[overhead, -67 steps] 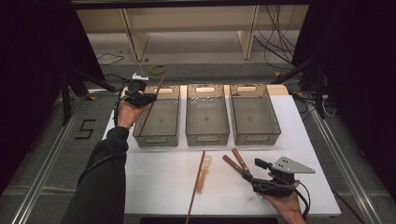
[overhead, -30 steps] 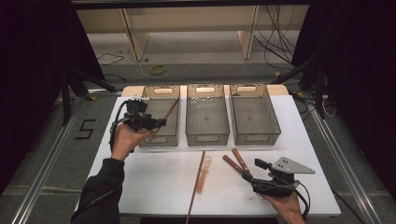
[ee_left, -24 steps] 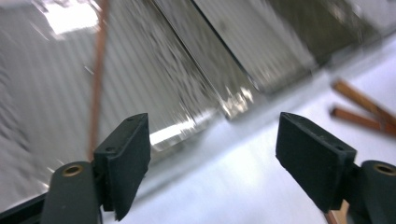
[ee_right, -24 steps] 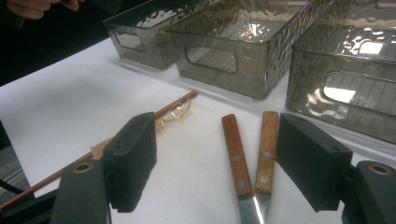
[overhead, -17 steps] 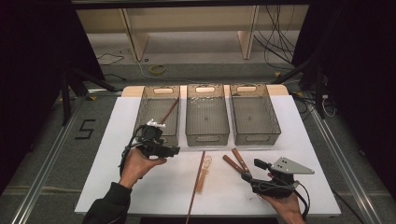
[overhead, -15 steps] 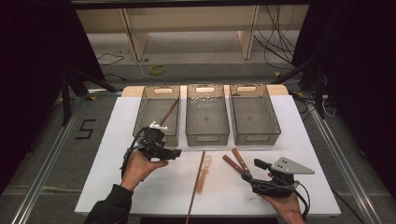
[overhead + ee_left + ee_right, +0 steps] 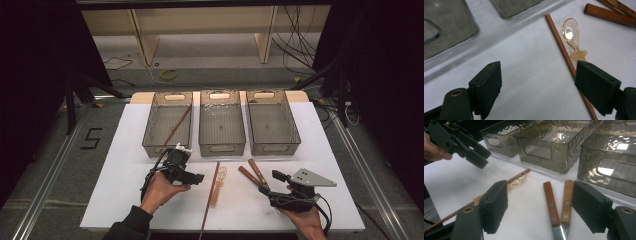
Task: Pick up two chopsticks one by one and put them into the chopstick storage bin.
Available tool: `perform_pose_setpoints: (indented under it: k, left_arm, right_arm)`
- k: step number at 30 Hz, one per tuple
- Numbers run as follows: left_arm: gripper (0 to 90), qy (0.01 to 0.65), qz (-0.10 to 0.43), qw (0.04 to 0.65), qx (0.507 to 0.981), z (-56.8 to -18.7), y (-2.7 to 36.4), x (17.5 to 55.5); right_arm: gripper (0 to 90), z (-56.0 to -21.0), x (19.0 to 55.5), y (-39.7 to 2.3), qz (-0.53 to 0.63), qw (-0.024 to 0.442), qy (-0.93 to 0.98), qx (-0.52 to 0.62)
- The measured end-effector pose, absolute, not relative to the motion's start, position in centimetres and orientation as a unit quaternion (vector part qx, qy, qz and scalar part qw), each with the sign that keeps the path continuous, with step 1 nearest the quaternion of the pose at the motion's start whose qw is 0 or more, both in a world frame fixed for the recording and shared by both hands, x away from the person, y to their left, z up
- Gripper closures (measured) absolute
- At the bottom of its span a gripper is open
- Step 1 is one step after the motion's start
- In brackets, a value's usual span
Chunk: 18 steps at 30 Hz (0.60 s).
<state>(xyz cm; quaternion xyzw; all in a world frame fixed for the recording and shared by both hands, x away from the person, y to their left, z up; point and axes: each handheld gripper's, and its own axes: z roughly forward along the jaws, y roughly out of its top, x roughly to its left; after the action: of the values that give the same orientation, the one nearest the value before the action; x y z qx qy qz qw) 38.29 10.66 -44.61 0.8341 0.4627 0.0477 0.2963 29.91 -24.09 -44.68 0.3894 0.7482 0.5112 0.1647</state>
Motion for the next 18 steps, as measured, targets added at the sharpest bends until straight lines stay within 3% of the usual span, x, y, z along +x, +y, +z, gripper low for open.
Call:
perform_pose_setpoints:
  k: [18]
  left_arm:
    - [28.4, 0.438, 0.038, 0.262, 0.859, -46.0, 7.1, 37.9]
  right_arm:
    - [30.3, -44.7, 29.9, -24.1, 0.511, 0.165, 0.749, 0.390]
